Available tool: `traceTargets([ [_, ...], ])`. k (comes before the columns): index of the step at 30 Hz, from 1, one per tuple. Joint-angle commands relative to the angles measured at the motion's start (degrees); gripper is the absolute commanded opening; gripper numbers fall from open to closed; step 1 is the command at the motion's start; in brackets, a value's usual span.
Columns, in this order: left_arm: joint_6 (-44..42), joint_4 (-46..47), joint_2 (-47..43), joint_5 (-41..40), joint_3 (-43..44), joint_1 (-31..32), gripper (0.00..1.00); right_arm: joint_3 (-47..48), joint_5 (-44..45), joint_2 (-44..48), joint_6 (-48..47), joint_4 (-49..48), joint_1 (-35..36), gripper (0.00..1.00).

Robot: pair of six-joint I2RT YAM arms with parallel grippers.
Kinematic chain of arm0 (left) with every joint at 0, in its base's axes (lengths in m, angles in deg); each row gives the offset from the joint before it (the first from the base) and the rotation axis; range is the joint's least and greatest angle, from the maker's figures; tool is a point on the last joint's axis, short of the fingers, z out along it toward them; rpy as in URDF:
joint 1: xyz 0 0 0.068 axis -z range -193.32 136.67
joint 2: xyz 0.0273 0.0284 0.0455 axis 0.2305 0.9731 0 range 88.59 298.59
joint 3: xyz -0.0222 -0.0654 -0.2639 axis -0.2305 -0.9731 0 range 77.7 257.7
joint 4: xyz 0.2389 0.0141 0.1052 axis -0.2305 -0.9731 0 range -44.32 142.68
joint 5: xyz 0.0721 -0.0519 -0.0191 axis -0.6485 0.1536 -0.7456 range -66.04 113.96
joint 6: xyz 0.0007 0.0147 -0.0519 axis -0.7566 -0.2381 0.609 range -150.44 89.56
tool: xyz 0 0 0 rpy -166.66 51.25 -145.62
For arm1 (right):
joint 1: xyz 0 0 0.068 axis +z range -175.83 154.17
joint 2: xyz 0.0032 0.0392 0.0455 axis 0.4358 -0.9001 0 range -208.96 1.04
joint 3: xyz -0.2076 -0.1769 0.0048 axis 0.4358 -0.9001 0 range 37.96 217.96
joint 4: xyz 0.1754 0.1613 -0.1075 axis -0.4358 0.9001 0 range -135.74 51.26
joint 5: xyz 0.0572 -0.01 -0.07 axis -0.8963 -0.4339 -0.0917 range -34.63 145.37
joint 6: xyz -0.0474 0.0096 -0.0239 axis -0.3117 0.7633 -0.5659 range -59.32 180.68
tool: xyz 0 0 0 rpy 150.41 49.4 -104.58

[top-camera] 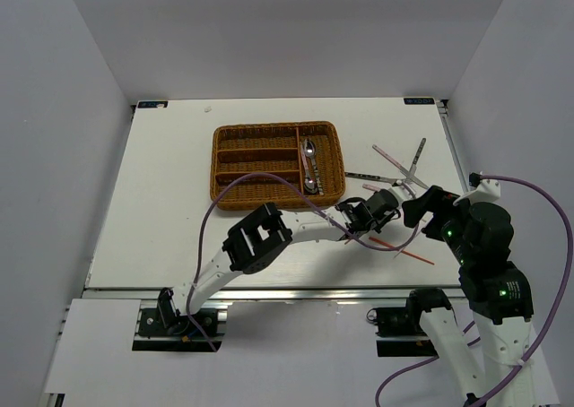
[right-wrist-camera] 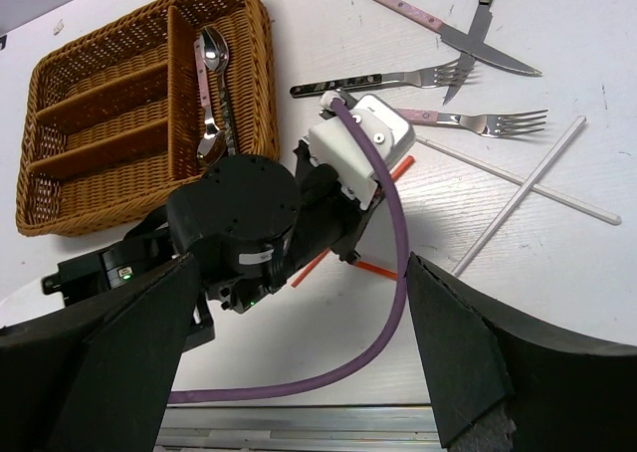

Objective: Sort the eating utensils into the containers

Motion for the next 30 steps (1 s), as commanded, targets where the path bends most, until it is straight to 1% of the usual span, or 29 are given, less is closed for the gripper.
traceTargets([
  [1,-1.5,-7.8,-0.8,-4.9,-5.4,-1.0,0.0,0.3,-0.1,0.6,-1.1,-2.1,0.2,0.89],
  [4,-0.7,-6.9,-3.4,-5.6,-7.9,-1.1,0.0,0.1,0.4,0.5,-1.1,-2.3,0.3,0.89],
  [6,0.9,-5.2,-6.9,-5.7,-9.7,-1.1,0.0,0.0,0.7,0.4,-0.9,-2.4,0.3,0.89],
  [8,3.6,-3.6,-9.5,-7.1,-12.3,-1.1,0.0,-0.2,0.7,0.2,-0.6,-2.6,0.2,0.88],
  [11,7.0,-1.6,-15.3,-6.8,-15.6,-1.1,0.0,0.1,0.7,0.2,-0.2,-2.9,0.2,0.88],
  [12,7.8,-1.2,-18.1,-5.8,-16.4,-1.1,0.0,0.3,0.7,0.2,-0.2,-2.8,0.3,0.88],
  [17,10.0,0.1,-25.1,-1.8,-20.7,-1.1,0.0,1.6,1.4,-0.1,-0.3,-2.6,0.2,0.88],
  [22,7.9,0.1,-30.1,5.2,-22.5,-1.1,0.0,1.6,1.1,-0.2,-0.3,-2.8,0.3,0.88],
  [24,7.0,0.4,-31.8,5.7,-24.1,-1.2,0.0,1.6,1.2,-0.1,-0.3,-3.0,0.3,0.88],
  [25,6.6,0.8,-32.9,2.8,-24.8,-1.2,0.0,1.3,1.2,-0.1,-0.3,-3.2,0.3,0.88],
  [28,8.4,-0.4,-36.5,-2.2,-25.0,-3.2,0.0,0.6,0.9,-0.3,-0.3,-3.8,0.2,0.88],
  [30,12.5,-2.2,-38.9,-9.6,-24.7,-5.7,0.0,0.2,0.8,-0.5,-0.3,-4.1,0.3,0.88],
])
